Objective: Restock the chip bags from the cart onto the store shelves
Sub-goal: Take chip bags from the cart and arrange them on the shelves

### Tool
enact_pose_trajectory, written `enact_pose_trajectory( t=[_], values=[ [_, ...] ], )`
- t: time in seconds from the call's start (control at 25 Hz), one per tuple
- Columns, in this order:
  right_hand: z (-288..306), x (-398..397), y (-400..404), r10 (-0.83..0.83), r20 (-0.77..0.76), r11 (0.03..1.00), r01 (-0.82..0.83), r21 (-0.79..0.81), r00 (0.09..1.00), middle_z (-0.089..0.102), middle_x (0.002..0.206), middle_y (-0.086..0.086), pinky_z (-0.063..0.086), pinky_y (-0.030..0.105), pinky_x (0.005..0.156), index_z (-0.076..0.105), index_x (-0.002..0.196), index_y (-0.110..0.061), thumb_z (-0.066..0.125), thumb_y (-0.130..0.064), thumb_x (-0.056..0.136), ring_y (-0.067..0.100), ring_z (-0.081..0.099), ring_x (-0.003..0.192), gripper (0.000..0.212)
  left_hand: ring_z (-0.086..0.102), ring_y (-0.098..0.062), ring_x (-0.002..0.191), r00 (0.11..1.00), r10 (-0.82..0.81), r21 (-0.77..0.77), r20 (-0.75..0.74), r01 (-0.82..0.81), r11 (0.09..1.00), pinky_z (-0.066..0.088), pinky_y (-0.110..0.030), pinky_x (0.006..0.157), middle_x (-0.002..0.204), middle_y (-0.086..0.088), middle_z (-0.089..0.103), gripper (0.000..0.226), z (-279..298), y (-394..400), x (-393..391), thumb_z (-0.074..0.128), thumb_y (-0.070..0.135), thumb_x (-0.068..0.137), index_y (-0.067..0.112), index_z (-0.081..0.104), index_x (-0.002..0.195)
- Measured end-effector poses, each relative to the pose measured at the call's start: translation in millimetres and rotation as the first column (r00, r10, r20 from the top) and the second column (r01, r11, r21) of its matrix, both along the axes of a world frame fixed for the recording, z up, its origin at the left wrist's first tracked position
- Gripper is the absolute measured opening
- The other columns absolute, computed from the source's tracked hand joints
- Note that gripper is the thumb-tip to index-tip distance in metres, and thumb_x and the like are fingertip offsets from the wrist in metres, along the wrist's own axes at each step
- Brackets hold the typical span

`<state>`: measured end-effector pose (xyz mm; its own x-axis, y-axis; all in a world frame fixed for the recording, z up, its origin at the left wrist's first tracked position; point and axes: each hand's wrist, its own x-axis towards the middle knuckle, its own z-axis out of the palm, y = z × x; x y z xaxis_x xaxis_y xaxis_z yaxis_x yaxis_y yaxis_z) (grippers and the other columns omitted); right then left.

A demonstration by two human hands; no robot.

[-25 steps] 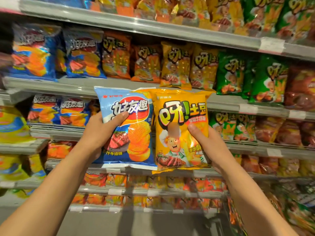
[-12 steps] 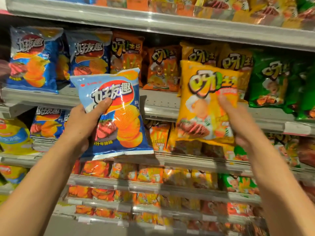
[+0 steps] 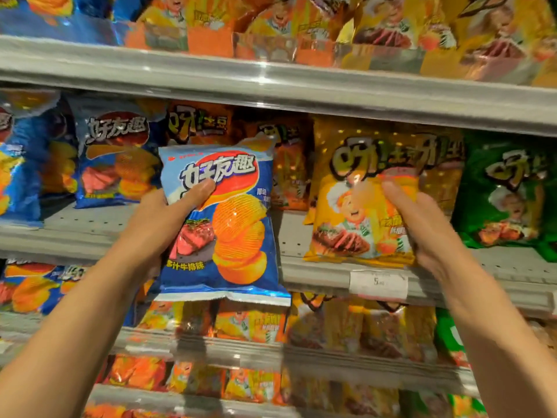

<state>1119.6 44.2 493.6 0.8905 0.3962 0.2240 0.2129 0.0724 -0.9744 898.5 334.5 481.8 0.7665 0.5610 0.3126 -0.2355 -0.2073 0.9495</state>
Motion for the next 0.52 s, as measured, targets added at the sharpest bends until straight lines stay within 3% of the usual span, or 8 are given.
enact_pose_trajectory(
  t=[0.08,0.2,0.28,0.36,0.44,0.52],
  values=[
    [-8.2,-5.6,9.5,0.026,0.043,0.999,-0.025,-0.034,0.999,0.078,0.109,0.007,0.059,0.052,0.091,0.075,0.109,-0.020,0.067,-0.056,0.091,0.026,0.076,0.098,0.041,0.064,-0.013,0.046,0.996,0.076,0.080,-0.056,-0.071,0.994,0.046,-0.025,0.045,0.064,0.000,0.074,0.038,0.1,6.6,11.7,0.066,0.063,0.079,0.027,0.075,0.077],
    [-10.6,-16.2,29.0,0.125,0.084,0.992,-0.123,-0.030,0.989,0.077,0.114,-0.002,0.054,0.050,0.102,0.072,0.117,-0.026,0.070,-0.052,0.090,0.019,0.073,0.108,0.037,0.036,-0.022,0.025,0.984,0.048,0.224,-0.171,-0.009,0.974,0.034,-0.018,0.036,0.035,-0.011,0.051,0.069,-1.4,16.6,21.4,0.057,0.082,0.076,0.018,0.058,0.051],
    [-12.9,-19.9,43.0,0.240,0.117,0.965,-0.224,-0.135,0.964,0.076,0.115,-0.011,0.056,0.035,0.096,0.067,0.122,-0.029,0.073,-0.043,0.091,0.009,0.071,0.109,0.034,0.035,-0.023,0.022,0.965,0.131,0.302,-0.226,-0.058,0.951,0.029,-0.016,0.030,0.029,-0.012,0.044,0.087,-1.1,26.2,27.4,0.047,0.100,0.060,0.015,0.053,0.041],
    [-16.2,-19.0,51.3,0.300,0.152,0.937,-0.262,-0.231,0.942,0.075,0.105,-0.021,0.053,0.018,0.081,0.063,0.120,-0.031,0.074,-0.037,0.091,-0.004,0.069,0.100,0.031,0.042,-0.012,0.023,0.945,0.211,0.307,-0.250,-0.130,0.943,0.032,-0.013,0.030,0.031,-0.008,0.049,0.092,-3.6,38.9,31.8,0.046,0.107,0.042,0.016,0.056,0.042],
    [-16.9,-17.7,52.9,0.304,0.161,0.936,-0.263,-0.235,0.939,0.075,0.108,-0.020,0.054,0.021,0.084,0.062,0.124,-0.031,0.075,-0.036,0.091,-0.002,0.069,0.102,0.036,0.037,-0.024,0.026,0.950,0.112,0.223,-0.293,-0.047,0.974,0.033,-0.016,0.032,0.034,-0.018,0.045,0.090,-12.7,47.6,32.4,0.054,0.099,0.057,0.010,0.053,0.046],
    [-17.8,-15.9,52.2,0.301,0.147,0.941,-0.268,-0.208,0.942,0.074,0.118,-0.013,0.054,0.036,0.097,0.061,0.130,-0.031,0.077,-0.041,0.086,0.007,0.069,0.112,0.048,0.031,-0.021,0.028,0.944,0.030,0.175,-0.329,0.030,0.984,0.032,-0.017,0.034,0.035,-0.025,0.039,0.092,-21.0,54.8,30.0,0.057,0.089,0.072,-0.001,0.047,0.052]
  ],
)
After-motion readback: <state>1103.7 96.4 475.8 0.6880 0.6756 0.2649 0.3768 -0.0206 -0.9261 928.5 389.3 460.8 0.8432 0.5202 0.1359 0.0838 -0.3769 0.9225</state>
